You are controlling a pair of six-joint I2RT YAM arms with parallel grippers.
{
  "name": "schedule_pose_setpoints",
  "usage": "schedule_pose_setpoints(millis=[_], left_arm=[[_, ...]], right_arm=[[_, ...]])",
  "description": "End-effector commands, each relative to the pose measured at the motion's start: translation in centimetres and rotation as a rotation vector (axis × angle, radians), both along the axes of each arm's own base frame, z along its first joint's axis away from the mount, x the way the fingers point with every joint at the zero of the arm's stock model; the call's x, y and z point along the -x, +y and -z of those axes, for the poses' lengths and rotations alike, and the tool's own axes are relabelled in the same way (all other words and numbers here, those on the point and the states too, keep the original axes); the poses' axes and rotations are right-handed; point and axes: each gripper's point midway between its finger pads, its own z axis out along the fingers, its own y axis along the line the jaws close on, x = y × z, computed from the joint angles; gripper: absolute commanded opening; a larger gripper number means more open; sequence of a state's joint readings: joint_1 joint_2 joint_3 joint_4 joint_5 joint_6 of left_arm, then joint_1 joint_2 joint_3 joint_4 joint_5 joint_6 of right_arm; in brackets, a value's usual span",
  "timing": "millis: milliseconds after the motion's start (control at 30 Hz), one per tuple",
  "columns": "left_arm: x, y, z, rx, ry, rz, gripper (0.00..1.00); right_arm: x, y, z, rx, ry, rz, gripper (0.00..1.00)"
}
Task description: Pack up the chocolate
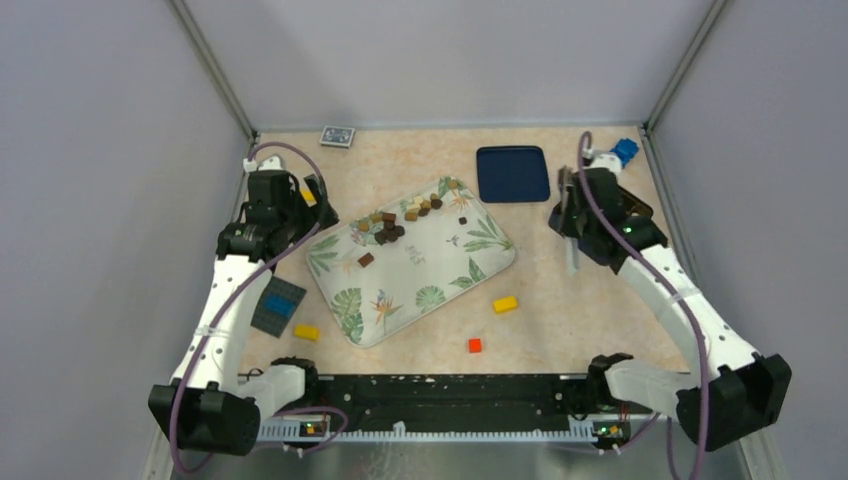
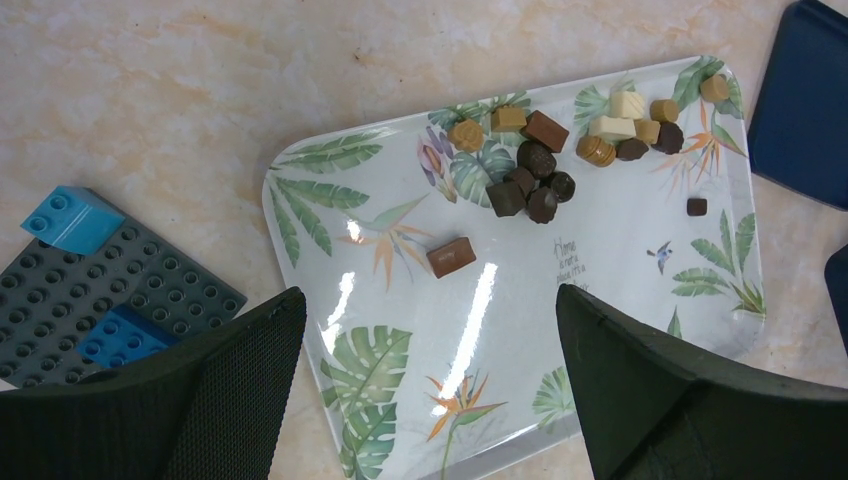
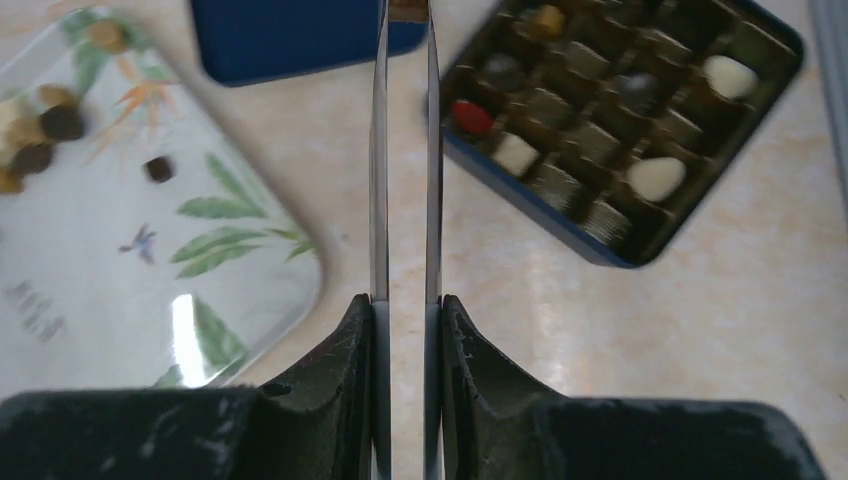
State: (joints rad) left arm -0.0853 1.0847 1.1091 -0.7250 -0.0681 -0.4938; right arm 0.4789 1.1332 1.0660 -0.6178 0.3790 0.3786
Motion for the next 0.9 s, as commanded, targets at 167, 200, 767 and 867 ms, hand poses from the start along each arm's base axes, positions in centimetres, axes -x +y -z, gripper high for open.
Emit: schedule_pose_setpoints(millis=[167, 200, 767, 867], left_arm=[[-1.2, 0.0, -1.9, -0.003, -0.071, 0.015, 0.99], [-1.3, 0.0, -1.9, -0.004, -0.07, 0.016, 0.99], [-1.6, 0.2, -1.6, -0.019, -0.065, 0.016, 0.99], [-1.6, 0.2, -1.5, -0.019, -0.062, 0.015, 0.99]], right_arm=[[2.2, -10.7, 1.4, -0.051, 0.115, 0.309, 0.0], [2.4, -11.2, 1.6, -0.054, 0.127, 0.327, 0.0], [-0.3, -15.4, 1.7, -0.104, 0.125, 0.423, 0.0], [-1.4, -16.3, 1.6, -0.089, 0.11, 0.448, 0.0]])
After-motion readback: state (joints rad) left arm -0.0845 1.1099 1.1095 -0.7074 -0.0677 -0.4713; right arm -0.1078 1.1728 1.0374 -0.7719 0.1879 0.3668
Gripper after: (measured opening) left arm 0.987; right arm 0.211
